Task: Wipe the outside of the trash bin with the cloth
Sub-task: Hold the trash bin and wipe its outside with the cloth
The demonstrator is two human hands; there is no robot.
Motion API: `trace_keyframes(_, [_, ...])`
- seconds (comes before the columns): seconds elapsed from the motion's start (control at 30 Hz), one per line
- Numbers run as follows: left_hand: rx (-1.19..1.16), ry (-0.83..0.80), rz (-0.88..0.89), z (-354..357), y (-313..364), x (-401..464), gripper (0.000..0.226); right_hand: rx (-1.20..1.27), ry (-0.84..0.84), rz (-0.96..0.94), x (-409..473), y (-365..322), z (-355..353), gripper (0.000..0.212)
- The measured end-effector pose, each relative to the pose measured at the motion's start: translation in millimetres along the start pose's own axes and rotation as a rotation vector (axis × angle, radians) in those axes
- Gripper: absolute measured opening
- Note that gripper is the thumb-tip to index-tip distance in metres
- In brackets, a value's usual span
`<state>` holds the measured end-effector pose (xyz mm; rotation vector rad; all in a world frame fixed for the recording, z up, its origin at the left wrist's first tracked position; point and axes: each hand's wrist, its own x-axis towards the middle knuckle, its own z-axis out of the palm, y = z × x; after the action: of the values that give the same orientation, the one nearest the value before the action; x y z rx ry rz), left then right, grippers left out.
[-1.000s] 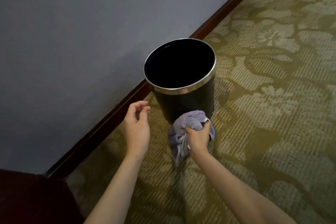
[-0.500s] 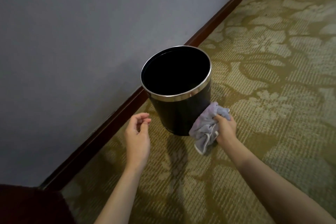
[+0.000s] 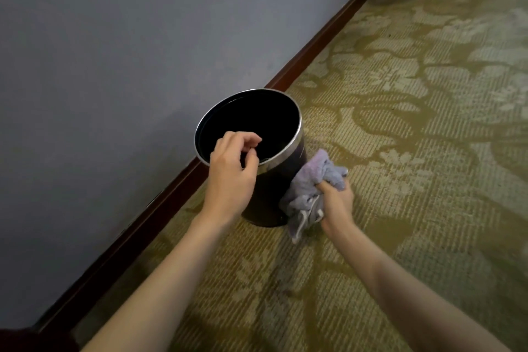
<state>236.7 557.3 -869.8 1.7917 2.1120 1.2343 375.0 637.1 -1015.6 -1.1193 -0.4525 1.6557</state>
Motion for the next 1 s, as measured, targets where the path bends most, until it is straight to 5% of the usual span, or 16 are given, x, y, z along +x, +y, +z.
trace_keyframes(0.27, [0.083,-0.067,-0.021,1,-14,8,0.018,-0.042,0.044,0.157,-42,70,1,0.049])
trace_keyframes(0.5, [0.123,-0.099,0.03,5,-9,17,0.017,0.035,0.128,0.19,-27,51,11,0.038])
trace_keyframes(0.77, [0.243,-0.206,0.04,16,3,24,0.02,0.045,0.068,0.056,8,-16,7,0.033])
trace_keyframes(1.0, [0.543,-0.33,0.119,33,24,40,0.028,-0.207,-0.066,-0.138,22,-55,-20,0.029])
